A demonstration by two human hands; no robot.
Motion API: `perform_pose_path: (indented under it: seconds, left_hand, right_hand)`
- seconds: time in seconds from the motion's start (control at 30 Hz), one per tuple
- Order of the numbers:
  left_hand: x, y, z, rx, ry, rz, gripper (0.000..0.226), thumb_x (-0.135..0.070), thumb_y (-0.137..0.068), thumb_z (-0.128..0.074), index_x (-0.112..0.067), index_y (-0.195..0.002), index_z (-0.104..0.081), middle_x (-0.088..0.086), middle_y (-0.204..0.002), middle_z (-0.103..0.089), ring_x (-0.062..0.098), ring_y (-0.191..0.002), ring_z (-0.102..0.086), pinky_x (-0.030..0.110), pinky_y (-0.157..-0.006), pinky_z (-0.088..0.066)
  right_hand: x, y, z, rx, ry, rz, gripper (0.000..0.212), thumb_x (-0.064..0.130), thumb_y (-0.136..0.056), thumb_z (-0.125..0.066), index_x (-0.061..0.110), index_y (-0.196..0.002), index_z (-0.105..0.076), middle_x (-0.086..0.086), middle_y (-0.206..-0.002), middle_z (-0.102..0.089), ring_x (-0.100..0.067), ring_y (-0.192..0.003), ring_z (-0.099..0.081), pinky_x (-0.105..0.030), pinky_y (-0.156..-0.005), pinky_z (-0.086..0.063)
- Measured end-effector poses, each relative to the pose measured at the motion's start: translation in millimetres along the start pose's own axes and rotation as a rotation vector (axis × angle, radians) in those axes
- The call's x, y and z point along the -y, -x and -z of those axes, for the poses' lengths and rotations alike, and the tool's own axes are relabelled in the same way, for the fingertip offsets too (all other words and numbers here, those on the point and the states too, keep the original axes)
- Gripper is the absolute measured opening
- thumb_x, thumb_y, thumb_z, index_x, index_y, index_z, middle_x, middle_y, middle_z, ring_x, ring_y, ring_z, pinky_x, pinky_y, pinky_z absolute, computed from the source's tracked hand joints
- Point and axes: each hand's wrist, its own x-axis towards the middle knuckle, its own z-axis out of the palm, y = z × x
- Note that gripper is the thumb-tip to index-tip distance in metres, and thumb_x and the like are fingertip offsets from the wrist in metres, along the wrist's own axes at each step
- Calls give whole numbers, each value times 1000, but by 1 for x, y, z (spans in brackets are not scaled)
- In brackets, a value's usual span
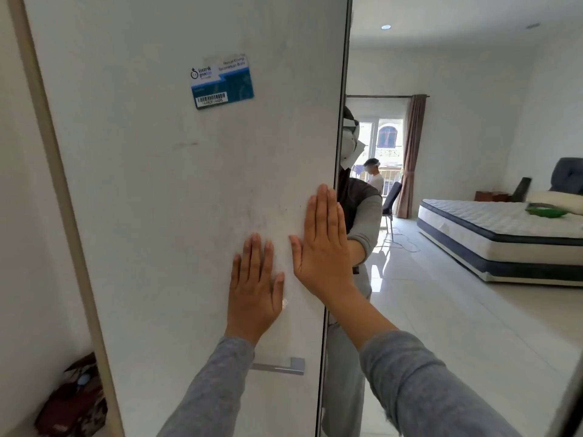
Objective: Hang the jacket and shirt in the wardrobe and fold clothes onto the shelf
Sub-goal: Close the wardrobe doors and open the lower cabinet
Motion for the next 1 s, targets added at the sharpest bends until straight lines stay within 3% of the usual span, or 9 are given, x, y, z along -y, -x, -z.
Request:
perform_pose_path:
  seconds: [0.13,0.27,0.37,0.47,0.57,0.63,0.7,0.83,1.0]
  left_hand:
    - [-1,1,22,127,-28,3,65,-33,-97,-35,-8,-150,-8,16,-157,-9,26,-146,-9,41,-118,-16]
    - [-4,0,50,286,-59,6,61,-29,-97,-37,-4,-148,-15,16,-156,-12,26,-145,-11,37,-117,-20]
    - [-15,11,73,374,-62,107,61,-37,-95,-27,-6,-146,-18,12,-155,-18,24,-142,-19,40,-112,-28]
    - [-26,26,88,422,-78,182,63,-42,-94,-16,-8,-147,-14,8,-155,-8,24,-142,-10,43,-112,-21]
    - [-47,38,104,463,-38,163,70,-49,-89,1,-12,-148,1,4,-154,12,20,-142,11,34,-114,1]
    - [-67,48,108,488,27,162,68,-50,-89,6,-15,-147,11,1,-151,24,14,-140,22,27,-112,11]
    - [-88,59,107,493,103,184,61,-45,-97,-5,-16,-149,8,-2,-149,28,12,-140,22,25,-112,12]
    - [-161,78,101,592,260,177,60,-42,-101,-20,-16,-151,1,-1,-155,20,14,-144,15,27,-115,7]
    - [-263,70,100,703,396,88,60,-44,-101,-21,-19,-151,-1,-2,-158,12,11,-144,16,33,-119,2]
  right_hand:
    - [11,1,13,70,-12,-37,66,27,-95,-37,-8,-146,-12,-26,-154,-7,-36,-145,-6,-46,-116,-22]
    - [18,14,33,156,-42,-53,64,3,-81,-34,-10,-143,-22,-28,-152,-16,-39,-142,-16,-45,-113,-30]
    - [20,27,48,243,-36,-48,68,0,-72,-52,-11,-137,-36,-30,-147,-28,-41,-137,-30,-44,-108,-33]
    - [19,39,65,357,-101,-44,73,-1,-81,-50,-5,-146,-18,-23,-155,-7,-34,-145,-6,-41,-119,-11]
    - [3,71,85,380,-132,-99,71,0,-85,-43,2,-149,-10,-14,-158,3,-24,-145,10,-30,-113,12]
    - [-16,101,100,387,-124,-135,71,-1,-84,-46,4,-149,-18,-12,-158,-3,-24,-146,4,-29,-110,14]
    - [-37,128,117,456,-88,-204,67,4,-90,-45,8,-150,-15,-9,-158,-1,-23,-146,6,-29,-109,15]
    - [-96,174,164,619,69,-354,65,26,-98,-41,16,-151,-5,-7,-158,10,-24,-145,11,-34,-112,10]
    - [-182,208,227,676,104,-463,58,19,-97,-39,13,-150,-14,-9,-159,3,-25,-147,4,-35,-117,-1]
